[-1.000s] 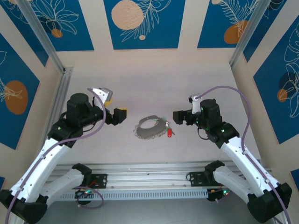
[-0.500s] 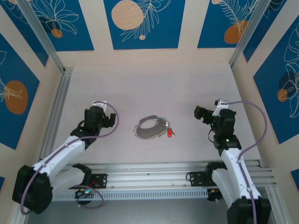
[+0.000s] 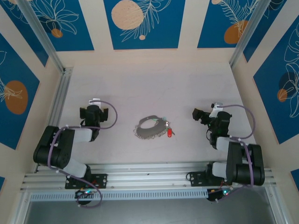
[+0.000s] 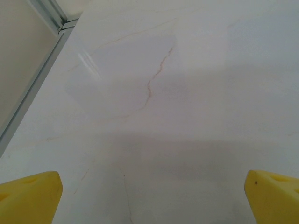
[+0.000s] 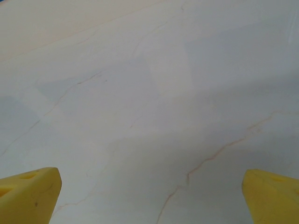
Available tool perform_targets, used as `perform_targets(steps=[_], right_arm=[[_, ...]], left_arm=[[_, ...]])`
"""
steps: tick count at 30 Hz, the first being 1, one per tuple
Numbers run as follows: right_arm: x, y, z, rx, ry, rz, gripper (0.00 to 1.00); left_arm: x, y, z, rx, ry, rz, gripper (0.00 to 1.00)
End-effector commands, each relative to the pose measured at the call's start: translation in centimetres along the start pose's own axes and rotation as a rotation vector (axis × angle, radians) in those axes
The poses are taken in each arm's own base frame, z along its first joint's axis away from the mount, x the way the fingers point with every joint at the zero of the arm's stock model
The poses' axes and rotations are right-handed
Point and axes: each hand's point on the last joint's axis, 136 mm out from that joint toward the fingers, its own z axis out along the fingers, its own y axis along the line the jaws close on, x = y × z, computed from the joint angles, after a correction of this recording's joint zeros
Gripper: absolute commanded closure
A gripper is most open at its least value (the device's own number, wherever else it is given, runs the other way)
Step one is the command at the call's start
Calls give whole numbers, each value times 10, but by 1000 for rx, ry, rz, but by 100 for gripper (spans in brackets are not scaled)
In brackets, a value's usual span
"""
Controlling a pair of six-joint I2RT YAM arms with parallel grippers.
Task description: Put the keys on the keyring
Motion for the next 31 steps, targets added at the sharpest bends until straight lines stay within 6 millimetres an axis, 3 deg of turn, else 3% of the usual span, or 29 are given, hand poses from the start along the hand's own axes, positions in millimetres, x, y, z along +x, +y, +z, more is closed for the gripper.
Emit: perform_targets(steps=[1, 4, 12, 31], right_arm=[[-34, 15, 11, -53, -121, -96, 1], [-18, 15, 21, -37, -124, -132, 1], [-15, 24, 50, 24, -18, -215, 1], [-14, 24, 49, 16, -14, -208, 1]], left_arm=[[-27, 4, 1, 53, -113, -96, 0], [-16, -6, -3, 136, -158, -99, 0], [-18, -4, -1, 125, -166, -107, 0], [-19, -8, -1, 148, -166, -95, 0]])
